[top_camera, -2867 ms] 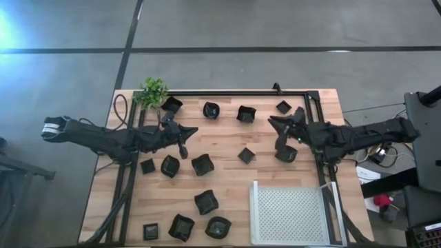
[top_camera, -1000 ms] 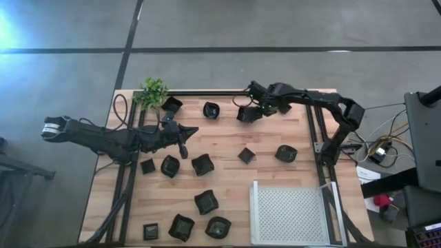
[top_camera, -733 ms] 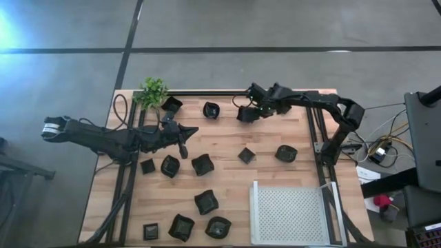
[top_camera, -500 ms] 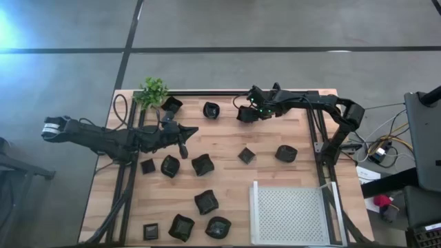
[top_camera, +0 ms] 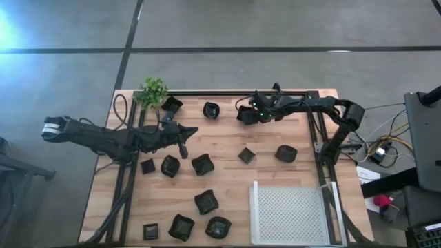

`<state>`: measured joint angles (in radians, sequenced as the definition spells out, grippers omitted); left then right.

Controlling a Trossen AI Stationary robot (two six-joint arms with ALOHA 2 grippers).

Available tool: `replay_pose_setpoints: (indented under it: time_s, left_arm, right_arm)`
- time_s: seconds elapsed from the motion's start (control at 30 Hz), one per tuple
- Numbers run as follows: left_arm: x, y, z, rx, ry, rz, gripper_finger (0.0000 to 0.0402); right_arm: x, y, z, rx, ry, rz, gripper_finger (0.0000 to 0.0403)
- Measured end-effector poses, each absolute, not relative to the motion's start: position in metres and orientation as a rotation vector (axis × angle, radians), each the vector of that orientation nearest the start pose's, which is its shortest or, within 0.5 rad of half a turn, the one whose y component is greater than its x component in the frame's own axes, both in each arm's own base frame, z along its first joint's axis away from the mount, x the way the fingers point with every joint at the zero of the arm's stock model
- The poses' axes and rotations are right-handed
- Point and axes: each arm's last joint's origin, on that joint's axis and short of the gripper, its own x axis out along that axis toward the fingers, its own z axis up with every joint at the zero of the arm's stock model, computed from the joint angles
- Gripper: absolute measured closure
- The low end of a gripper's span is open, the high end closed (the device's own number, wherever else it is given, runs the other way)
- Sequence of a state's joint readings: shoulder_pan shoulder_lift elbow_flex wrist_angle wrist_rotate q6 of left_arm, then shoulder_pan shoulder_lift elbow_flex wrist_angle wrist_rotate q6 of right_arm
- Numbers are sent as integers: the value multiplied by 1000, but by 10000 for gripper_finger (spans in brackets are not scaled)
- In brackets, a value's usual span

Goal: Pick & Place Mini shaped plates
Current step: Put the distorted square plate on the shelf

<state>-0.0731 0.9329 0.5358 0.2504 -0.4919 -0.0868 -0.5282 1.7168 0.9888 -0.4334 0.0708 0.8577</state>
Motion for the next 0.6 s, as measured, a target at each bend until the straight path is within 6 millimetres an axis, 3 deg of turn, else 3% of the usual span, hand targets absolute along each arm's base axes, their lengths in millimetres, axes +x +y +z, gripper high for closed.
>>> replay_pose_setpoints:
  time_s: [0.6]
  left_arm:
    - [205, -1, 263, -44, 123, 428, 401]
  right_arm:
    - [273, -162, 150, 996, 822, -999, 343]
